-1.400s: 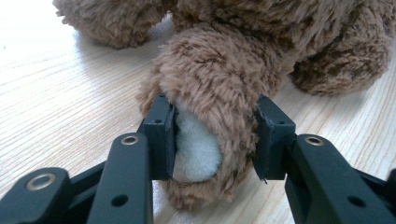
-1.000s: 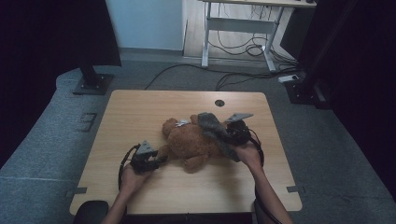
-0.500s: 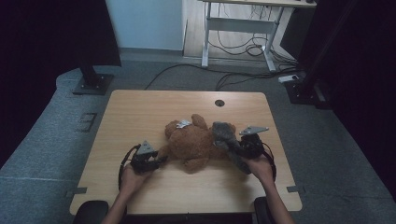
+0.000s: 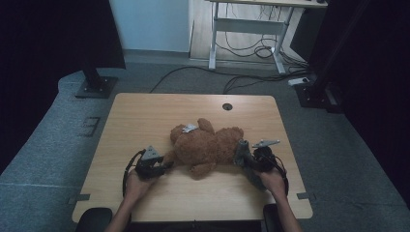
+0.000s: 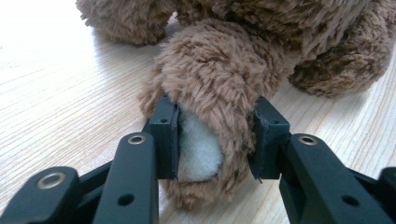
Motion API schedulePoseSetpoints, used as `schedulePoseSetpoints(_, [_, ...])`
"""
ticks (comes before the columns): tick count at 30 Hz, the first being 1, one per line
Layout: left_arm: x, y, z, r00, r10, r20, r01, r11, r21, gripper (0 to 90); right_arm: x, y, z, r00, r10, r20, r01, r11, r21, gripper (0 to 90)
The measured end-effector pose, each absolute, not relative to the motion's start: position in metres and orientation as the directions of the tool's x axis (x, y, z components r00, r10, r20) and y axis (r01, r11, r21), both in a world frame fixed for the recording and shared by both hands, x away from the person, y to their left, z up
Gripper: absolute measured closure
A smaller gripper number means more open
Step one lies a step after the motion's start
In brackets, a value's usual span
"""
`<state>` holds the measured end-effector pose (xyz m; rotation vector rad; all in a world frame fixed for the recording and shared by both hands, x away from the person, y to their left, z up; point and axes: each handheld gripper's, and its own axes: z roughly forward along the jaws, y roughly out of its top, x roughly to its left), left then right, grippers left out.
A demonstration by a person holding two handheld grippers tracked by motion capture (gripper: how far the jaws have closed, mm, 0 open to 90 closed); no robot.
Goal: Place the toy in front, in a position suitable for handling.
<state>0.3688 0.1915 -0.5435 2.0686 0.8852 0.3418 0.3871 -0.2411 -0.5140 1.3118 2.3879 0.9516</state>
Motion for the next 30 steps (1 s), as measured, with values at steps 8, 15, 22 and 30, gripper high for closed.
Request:
schedulePoseSetpoints(8, [0.369,0.191,-0.544,0.712,0.699,-0.071,0.469,-0.397,0.789,58.5,0.382,-0.252,-0.506,-0.542,0.836,0.089,0.672,0.368,0.642,75.0])
schedulePoseSetpoints(15, [0.368,0.191,-0.543,0.711,0.7,-0.069,0.469,-0.398,0.788,57.8,0.375,-0.26,-0.468,-0.568,0.815,0.113,0.621,0.335,0.709,75.0])
schedulePoseSetpoints(22, [0.368,0.191,-0.543,0.711,0.7,-0.064,0.467,-0.402,0.788,57.4,0.383,-0.252,-0.429,-0.595,0.8,0.082,0.569,0.346,0.746,75.0])
schedulePoseSetpoints(30, [0.369,0.191,-0.544,0.71,0.701,-0.072,0.47,-0.395,0.789,57.3,0.415,-0.221,-0.399,-0.636,0.77,0.052,0.533,0.39,0.751,75.0])
